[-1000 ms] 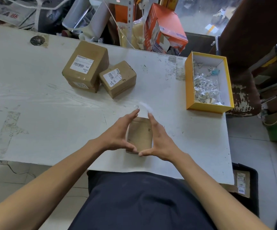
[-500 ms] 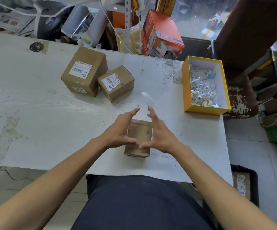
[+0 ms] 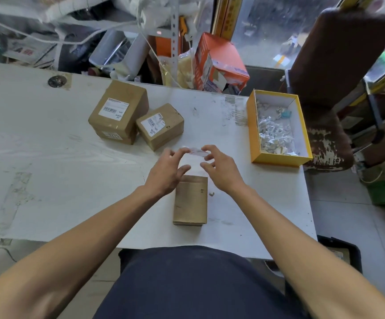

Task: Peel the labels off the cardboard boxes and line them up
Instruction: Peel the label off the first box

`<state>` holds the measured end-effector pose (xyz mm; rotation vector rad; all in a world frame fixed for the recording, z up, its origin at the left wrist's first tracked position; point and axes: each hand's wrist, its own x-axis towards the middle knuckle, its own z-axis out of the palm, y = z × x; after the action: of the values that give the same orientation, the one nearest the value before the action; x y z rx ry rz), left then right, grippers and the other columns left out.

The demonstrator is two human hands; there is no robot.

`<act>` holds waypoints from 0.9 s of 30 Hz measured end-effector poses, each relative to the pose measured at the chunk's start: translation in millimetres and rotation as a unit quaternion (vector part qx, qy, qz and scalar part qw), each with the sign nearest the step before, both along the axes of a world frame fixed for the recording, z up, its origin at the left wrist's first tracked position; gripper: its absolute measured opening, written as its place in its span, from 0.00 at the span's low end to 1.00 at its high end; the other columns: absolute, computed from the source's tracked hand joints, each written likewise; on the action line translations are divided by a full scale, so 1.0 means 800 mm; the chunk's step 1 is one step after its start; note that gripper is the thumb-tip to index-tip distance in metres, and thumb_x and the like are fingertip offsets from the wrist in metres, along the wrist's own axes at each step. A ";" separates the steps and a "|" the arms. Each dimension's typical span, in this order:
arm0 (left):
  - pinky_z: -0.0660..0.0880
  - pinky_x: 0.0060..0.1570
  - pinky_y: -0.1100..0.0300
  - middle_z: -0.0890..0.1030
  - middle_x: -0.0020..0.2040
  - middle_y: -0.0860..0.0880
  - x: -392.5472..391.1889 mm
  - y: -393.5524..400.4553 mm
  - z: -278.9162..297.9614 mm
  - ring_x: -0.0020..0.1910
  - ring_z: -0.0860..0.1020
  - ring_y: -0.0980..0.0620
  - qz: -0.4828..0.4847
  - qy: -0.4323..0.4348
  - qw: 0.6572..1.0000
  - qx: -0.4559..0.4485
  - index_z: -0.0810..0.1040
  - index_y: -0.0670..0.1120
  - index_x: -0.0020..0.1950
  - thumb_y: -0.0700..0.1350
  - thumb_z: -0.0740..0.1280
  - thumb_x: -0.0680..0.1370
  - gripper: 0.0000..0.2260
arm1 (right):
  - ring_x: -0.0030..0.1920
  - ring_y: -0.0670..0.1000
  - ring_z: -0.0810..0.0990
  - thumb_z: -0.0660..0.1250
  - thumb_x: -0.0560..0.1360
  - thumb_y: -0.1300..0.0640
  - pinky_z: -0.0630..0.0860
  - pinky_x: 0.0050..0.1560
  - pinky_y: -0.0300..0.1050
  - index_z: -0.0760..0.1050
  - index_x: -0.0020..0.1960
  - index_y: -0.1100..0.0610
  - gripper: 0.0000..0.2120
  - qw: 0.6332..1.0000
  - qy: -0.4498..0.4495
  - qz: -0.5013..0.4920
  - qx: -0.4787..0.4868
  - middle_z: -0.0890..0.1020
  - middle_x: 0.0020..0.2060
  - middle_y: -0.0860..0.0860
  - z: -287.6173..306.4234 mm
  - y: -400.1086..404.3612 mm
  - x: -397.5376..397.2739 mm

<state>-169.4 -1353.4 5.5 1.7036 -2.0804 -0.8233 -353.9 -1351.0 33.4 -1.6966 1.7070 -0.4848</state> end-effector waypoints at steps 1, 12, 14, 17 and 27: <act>0.76 0.53 0.53 0.71 0.61 0.46 0.002 -0.008 0.005 0.55 0.75 0.47 0.012 -0.004 1.000 -0.018 0.70 0.55 0.68 0.51 0.66 0.80 0.17 | 0.50 0.50 0.79 0.64 0.79 0.53 0.78 0.51 0.46 0.71 0.62 0.48 0.12 1.000 -0.001 -0.006 -0.011 0.79 0.54 0.52 0.004 -0.010 0.001; 0.80 0.49 0.47 0.83 0.48 0.48 -0.006 -0.083 0.062 0.46 0.81 0.50 -0.027 0.003 0.999 0.039 0.80 0.47 0.48 0.43 0.71 0.76 0.03 | 0.42 0.52 0.80 0.66 0.78 0.57 0.78 0.36 0.43 0.80 0.46 0.55 0.05 0.999 -0.009 0.013 0.035 0.81 0.44 0.53 0.050 -0.087 0.013; 0.81 0.47 0.47 0.83 0.47 0.47 -0.008 -0.084 0.063 0.45 0.81 0.49 -0.010 0.002 0.999 0.042 0.78 0.48 0.48 0.42 0.71 0.76 0.04 | 0.38 0.50 0.80 0.68 0.77 0.57 0.77 0.34 0.41 0.81 0.46 0.56 0.04 0.998 0.012 0.027 0.055 0.82 0.41 0.52 0.050 -0.090 0.012; 0.81 0.46 0.48 0.81 0.44 0.51 -0.012 -0.086 0.062 0.45 0.81 0.50 -0.012 0.013 0.998 0.053 0.76 0.49 0.51 0.41 0.73 0.75 0.09 | 0.34 0.49 0.79 0.71 0.75 0.59 0.78 0.35 0.40 0.81 0.43 0.56 0.02 0.996 0.029 0.027 0.083 0.82 0.35 0.52 0.044 -0.089 0.012; 0.82 0.47 0.48 0.84 0.44 0.49 -0.011 -0.090 0.057 0.44 0.83 0.51 -0.026 -0.014 0.998 0.064 0.78 0.48 0.46 0.41 0.76 0.71 0.09 | 0.38 0.48 0.82 0.72 0.73 0.52 0.81 0.42 0.42 0.83 0.50 0.59 0.11 0.988 -0.007 0.065 0.143 0.84 0.40 0.53 0.037 -0.080 0.023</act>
<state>-177.9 -1425.2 50.9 1.7428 -2.1401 -0.9724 -335.4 -1415.0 63.1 -1.5769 1.5603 -0.1813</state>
